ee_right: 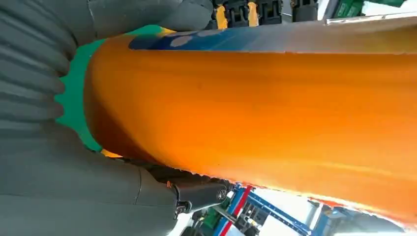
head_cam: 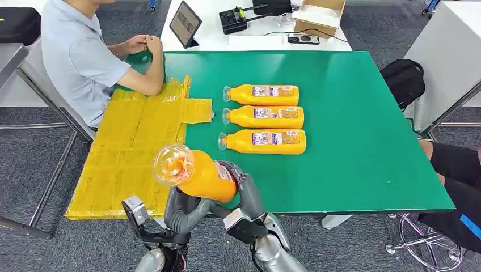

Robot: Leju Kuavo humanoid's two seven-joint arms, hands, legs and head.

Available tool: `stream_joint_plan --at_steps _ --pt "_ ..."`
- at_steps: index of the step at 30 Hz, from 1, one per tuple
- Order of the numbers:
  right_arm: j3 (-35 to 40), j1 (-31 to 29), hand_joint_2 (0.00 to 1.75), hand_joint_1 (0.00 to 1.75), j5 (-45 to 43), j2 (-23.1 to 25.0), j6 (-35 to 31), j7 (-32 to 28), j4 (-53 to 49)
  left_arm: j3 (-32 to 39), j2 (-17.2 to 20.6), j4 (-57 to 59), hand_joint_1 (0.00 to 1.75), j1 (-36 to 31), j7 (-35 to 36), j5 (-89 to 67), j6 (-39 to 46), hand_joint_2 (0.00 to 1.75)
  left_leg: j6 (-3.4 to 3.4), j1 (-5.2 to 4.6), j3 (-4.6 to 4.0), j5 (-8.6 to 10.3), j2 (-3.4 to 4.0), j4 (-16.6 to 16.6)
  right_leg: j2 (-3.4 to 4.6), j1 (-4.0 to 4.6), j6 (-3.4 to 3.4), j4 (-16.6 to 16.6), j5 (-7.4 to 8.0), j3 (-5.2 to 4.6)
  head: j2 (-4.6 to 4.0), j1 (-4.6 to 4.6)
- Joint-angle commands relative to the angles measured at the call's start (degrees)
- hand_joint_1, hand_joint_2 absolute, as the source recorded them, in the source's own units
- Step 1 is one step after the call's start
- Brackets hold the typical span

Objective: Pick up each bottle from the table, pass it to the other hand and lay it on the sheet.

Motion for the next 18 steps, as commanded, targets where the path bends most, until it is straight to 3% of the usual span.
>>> stream_joint_plan --at_steps 1,12,15,18 --pt "1.54 0.33 1.75 1.75 0.35 -0.45 0.97 1.73 4.35 -1.25 0.37 -1.77 0.00 -1.12 -4.73 -11.91 14.83 1.75 0.09 -0.01 0.21 -0.05 -0.04 -0.06 -0.11 0.03 -0.13 -0.08 -0.05 0.25 0.00 0.00" --pt "1.54 -0.76 1.75 1.75 -1.83 0.20 2.69 3.51 5.29 -3.39 2.39 -5.86 0.00 -0.03 -4.73 -17.08 24.68 1.75 0.05 -0.03 0.12 -0.04 -0.01 -0.05 -0.04 0.00 -0.10 -0.04 -0.04 0.17 0.00 0.00" --pt "2.51 -2.05 1.75 1.75 -0.35 -0.07 1.57 3.16 6.58 -2.75 2.13 -3.44 0.00 -0.12 -4.73 -14.01 20.96 1.75 0.08 -0.02 0.31 -0.08 0.02 -0.10 -0.06 0.02 -0.17 -0.09 -0.07 0.35 0.00 0.00" --pt "2.29 -2.90 1.75 1.75 0.77 -0.20 0.50 2.60 8.09 -1.69 1.26 0.87 0.00 -0.92 -4.22 -8.32 11.69 1.75 0.05 -0.02 0.13 -0.01 0.00 -0.08 -0.03 0.00 -0.08 -0.08 0.00 0.19 0.00 0.02"
